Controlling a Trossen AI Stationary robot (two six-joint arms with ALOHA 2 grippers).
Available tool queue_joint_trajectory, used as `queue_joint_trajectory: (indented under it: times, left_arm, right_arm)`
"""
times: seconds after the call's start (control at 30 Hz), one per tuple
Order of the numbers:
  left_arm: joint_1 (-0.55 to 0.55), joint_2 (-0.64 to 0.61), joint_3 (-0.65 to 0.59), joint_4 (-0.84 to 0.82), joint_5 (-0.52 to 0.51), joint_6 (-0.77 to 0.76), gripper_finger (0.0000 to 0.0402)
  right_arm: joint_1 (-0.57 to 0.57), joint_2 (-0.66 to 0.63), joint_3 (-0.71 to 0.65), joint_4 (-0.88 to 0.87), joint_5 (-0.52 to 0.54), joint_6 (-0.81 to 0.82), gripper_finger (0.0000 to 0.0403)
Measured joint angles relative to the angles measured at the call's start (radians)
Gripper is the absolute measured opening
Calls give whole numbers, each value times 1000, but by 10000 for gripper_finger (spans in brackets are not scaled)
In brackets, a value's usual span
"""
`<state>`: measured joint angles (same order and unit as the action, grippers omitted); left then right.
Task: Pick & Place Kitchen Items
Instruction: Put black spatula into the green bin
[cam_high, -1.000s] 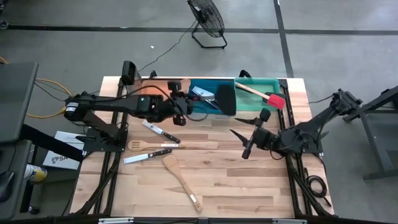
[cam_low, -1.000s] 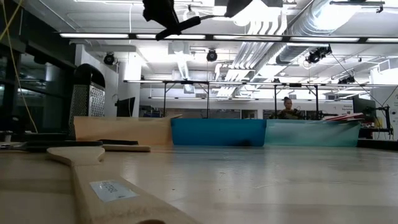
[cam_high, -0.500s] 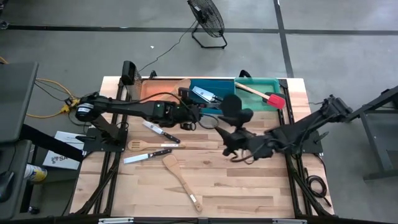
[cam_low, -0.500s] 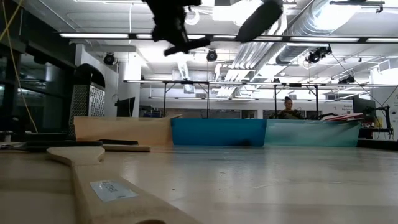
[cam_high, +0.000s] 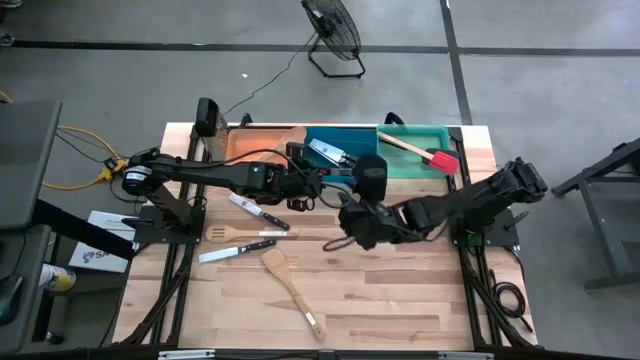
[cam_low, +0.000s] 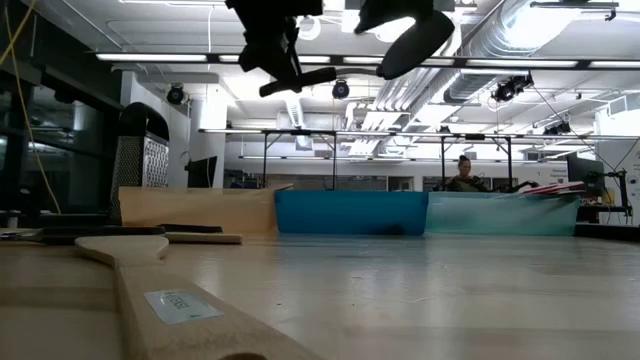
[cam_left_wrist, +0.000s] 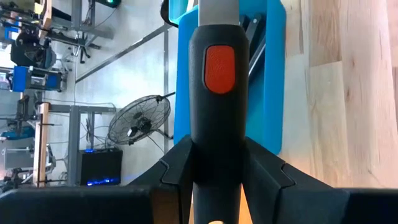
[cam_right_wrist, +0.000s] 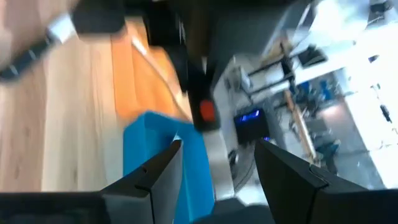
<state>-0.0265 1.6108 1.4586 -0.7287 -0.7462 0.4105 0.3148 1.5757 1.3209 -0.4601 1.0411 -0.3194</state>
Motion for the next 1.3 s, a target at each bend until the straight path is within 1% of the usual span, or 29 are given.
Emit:
queue_joint_trajectory:
  times: [0.13,0.27,0.33,0.5,0.67,0.73,0.87,1.07,1.17,1.23,1.3]
  left_arm:
    - [0,0,0,0,4,-1,97]
    - [0,0,0,1,4,-1,97]
    - [0,0,0,1,4,-1,97]
    - [1,0,0,0,16,-10,97]
    - [1,-1,0,0,27,-12,97]
    - [1,-1,0,0,27,-12,97]
    - [1,-1,0,0,27,-15,97]
    - [1,-1,0,0,34,-18,97]
    - [1,-1,0,-5,38,-11,97]
    - [1,-1,0,-10,44,-9,97]
    - [0,-1,0,-10,45,-10,97]
  right_arm:
    - [-51,0,0,-70,-37,74,191]
    - [-102,0,0,-112,-127,83,191]
    - [-131,1,-7,-110,-151,82,191]
    - [-182,3,-12,-113,-167,80,191]
    - [-217,3,-12,-112,-225,67,191]
    - [-226,3,-12,-112,-232,71,186]
    - [-246,3,-12,-112,-237,72,157]
    - [-271,3,-12,-113,-250,71,91]
    - [-279,3,-13,-121,-304,60,61]
    - [-283,3,-13,-125,-338,60,53]
    - [-283,3,-13,-126,-345,61,53]
